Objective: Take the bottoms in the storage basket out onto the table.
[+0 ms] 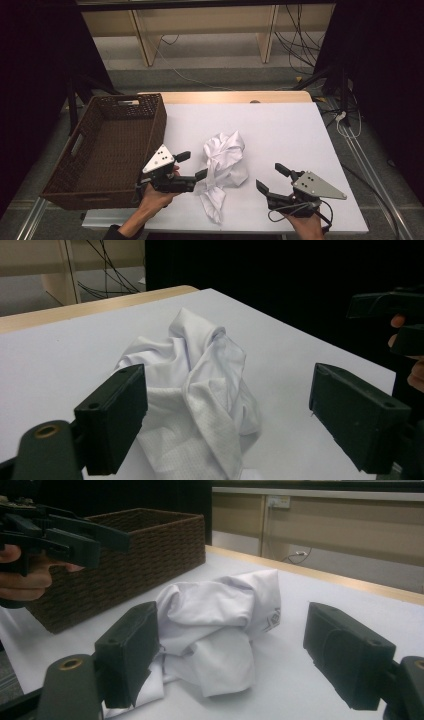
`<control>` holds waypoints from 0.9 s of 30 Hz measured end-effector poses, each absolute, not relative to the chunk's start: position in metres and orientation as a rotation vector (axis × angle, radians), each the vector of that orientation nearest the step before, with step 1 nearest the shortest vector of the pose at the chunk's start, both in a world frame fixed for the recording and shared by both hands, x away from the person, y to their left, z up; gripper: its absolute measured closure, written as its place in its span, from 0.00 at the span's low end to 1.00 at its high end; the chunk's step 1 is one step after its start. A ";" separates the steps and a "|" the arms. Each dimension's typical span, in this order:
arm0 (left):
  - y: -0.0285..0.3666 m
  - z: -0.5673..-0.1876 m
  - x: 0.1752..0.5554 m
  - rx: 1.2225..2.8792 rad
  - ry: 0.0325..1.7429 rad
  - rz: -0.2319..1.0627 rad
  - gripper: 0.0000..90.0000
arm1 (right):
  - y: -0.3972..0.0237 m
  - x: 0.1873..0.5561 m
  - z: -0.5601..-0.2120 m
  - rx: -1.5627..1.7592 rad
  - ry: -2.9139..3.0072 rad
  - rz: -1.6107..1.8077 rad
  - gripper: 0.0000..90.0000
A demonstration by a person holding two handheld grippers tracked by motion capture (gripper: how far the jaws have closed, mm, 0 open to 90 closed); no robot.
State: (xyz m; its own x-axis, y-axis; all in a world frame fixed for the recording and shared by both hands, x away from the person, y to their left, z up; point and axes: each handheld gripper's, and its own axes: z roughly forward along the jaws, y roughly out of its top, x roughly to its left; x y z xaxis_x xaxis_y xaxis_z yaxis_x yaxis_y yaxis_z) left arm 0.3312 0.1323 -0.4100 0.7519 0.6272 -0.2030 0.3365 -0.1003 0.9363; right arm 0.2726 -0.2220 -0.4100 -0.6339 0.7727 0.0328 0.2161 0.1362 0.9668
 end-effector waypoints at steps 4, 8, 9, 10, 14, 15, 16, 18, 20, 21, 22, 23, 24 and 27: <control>0.131 -0.414 0.327 1.717 0.769 0.294 0.17 | -0.222 0.273 -0.410 0.944 1.941 1.514 0.26; 0.131 -0.414 0.323 1.701 0.757 0.302 0.17 | -0.222 0.273 -0.410 0.943 1.942 1.515 0.26; 0.132 -0.413 0.323 1.700 0.754 0.304 0.17 | -0.222 0.273 -0.411 0.946 1.943 1.516 0.26; 0.132 -0.413 0.323 1.697 0.752 0.312 0.17 | -0.222 0.273 -0.411 0.948 1.944 1.515 0.26; 0.133 -0.413 0.325 1.690 0.796 0.338 0.09 | -0.221 0.273 -0.411 0.944 1.945 1.517 0.26; 0.134 -0.413 0.326 1.689 0.805 0.330 0.06 | -0.221 0.273 -0.411 0.944 1.946 1.516 0.26; 0.135 -0.413 0.326 1.684 0.808 0.326 0.05 | -0.221 0.273 -0.411 0.943 1.946 1.515 0.26; 0.135 -0.414 0.327 1.681 0.794 0.325 0.05 | -0.221 0.273 -0.411 0.944 1.948 1.513 0.26; 0.135 -0.415 0.327 1.686 0.790 0.329 0.04 | -0.221 0.273 -0.411 0.943 1.947 1.514 0.26; 0.135 -0.415 0.328 1.693 0.794 0.325 0.03 | -0.221 0.273 -0.411 0.943 1.947 1.515 0.26; 0.134 -0.415 0.328 1.698 0.803 0.329 0.01 | -0.221 0.273 -0.411 0.944 1.945 1.516 0.26; 0.134 -0.415 0.328 1.696 0.808 0.338 0.00 | -0.221 0.273 -0.411 0.945 1.946 1.514 0.26; 0.134 -0.415 0.328 1.690 0.809 0.340 0.00 | -0.221 0.273 -0.411 0.944 1.945 1.516 0.26; 0.135 -0.414 0.327 1.678 0.788 0.338 0.00 | -0.221 0.273 -0.411 0.943 1.947 1.515 0.26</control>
State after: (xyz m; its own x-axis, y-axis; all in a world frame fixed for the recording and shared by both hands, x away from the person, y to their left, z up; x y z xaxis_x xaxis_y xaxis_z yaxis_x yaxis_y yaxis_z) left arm 0.3271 0.1353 -0.4142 0.7292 0.6577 -0.1889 0.3165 -0.0794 0.9453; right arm 0.2726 -0.2212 -0.4109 -0.6383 0.7692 0.0306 0.2189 0.1432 0.9652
